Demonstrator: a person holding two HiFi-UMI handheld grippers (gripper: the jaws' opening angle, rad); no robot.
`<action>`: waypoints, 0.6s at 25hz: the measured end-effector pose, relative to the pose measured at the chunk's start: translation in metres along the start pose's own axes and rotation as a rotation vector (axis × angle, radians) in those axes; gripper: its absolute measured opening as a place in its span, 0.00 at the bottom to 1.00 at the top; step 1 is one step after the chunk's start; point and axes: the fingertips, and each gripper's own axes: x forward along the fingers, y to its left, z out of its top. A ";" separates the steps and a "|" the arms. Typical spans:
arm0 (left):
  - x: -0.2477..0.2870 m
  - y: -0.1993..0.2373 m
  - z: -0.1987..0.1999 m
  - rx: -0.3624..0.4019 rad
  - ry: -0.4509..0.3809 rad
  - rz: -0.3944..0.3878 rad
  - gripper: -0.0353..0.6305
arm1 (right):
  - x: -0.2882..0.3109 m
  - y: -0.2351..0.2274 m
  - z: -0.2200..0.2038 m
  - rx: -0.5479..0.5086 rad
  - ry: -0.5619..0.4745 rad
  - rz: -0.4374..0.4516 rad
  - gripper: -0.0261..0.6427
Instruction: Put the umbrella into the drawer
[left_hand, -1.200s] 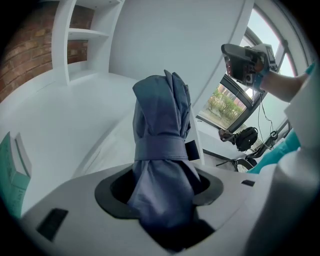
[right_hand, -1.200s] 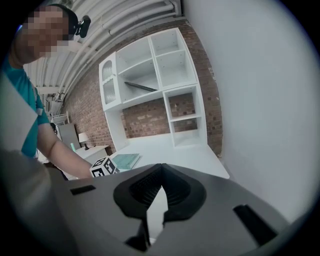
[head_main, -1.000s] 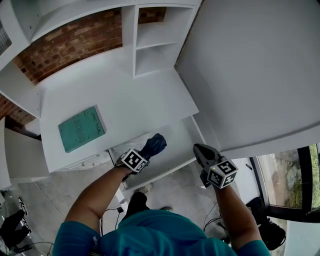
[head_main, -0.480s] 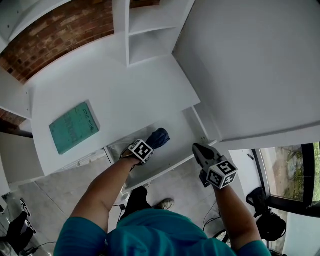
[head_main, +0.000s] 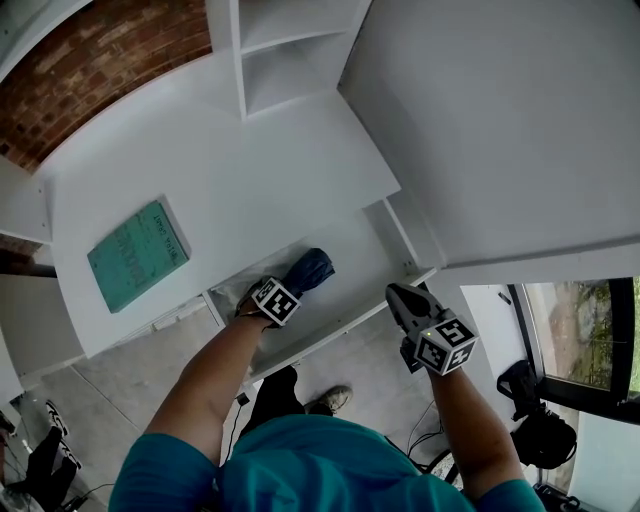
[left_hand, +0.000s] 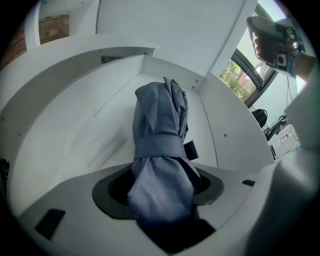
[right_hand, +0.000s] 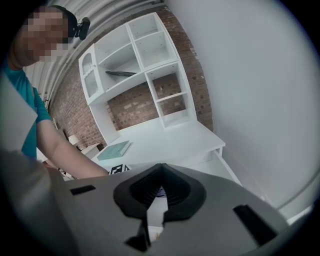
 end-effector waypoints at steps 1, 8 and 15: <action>0.000 -0.001 0.000 0.002 -0.004 0.004 0.46 | 0.001 0.001 -0.001 0.003 0.001 0.000 0.07; -0.004 -0.007 -0.001 -0.039 -0.027 -0.015 0.51 | 0.000 0.011 0.006 -0.011 -0.006 0.011 0.07; -0.029 -0.011 0.006 -0.069 -0.113 -0.026 0.52 | -0.012 0.009 0.012 -0.008 -0.033 -0.007 0.07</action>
